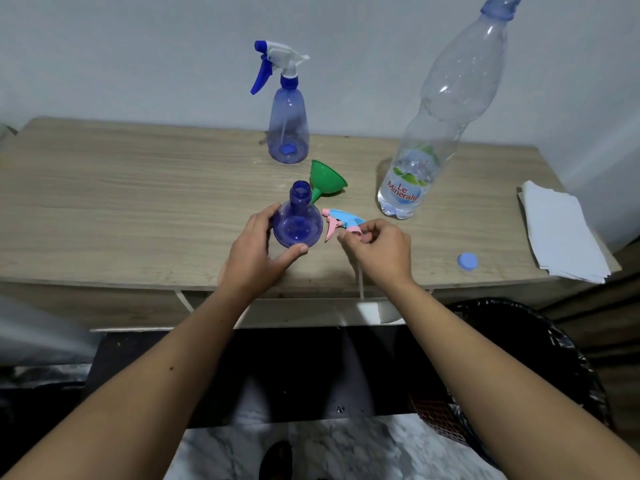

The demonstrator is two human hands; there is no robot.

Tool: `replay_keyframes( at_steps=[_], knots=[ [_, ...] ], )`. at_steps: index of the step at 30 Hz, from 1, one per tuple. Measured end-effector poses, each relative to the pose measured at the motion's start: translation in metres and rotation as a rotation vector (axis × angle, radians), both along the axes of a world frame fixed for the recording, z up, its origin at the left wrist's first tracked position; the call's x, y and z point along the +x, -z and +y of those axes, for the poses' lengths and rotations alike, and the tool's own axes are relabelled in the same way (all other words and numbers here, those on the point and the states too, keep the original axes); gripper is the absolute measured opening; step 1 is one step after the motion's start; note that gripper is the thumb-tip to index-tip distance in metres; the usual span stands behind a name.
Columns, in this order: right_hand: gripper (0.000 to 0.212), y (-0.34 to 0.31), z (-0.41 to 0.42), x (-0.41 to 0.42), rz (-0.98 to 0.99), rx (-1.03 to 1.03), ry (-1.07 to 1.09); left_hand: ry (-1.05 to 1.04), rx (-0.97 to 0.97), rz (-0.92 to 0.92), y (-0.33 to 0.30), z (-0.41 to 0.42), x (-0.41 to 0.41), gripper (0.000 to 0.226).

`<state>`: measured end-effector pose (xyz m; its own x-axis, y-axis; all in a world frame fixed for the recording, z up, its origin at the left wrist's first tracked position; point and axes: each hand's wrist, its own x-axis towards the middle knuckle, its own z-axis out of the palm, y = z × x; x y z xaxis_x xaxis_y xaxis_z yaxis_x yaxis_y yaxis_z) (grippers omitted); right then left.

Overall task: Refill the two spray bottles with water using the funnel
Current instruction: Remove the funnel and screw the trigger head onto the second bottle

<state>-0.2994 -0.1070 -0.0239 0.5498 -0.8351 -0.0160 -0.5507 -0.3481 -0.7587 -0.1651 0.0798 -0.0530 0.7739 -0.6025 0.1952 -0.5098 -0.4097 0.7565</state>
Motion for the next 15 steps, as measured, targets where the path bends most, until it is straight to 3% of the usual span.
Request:
replay_keyframes(
  at_steps=[8, 15],
  knots=[
    [0.009, -0.018, 0.002, 0.006, -0.069, 0.102, 0.11, 0.005, -0.018, 0.005, -0.003, 0.0, 0.001, 0.093],
    [0.019, -0.066, -0.002, 0.024, -0.359, 0.148, 0.062, 0.012, -0.026, 0.002, 0.002, 0.0, 0.002, 0.092]
  ],
)
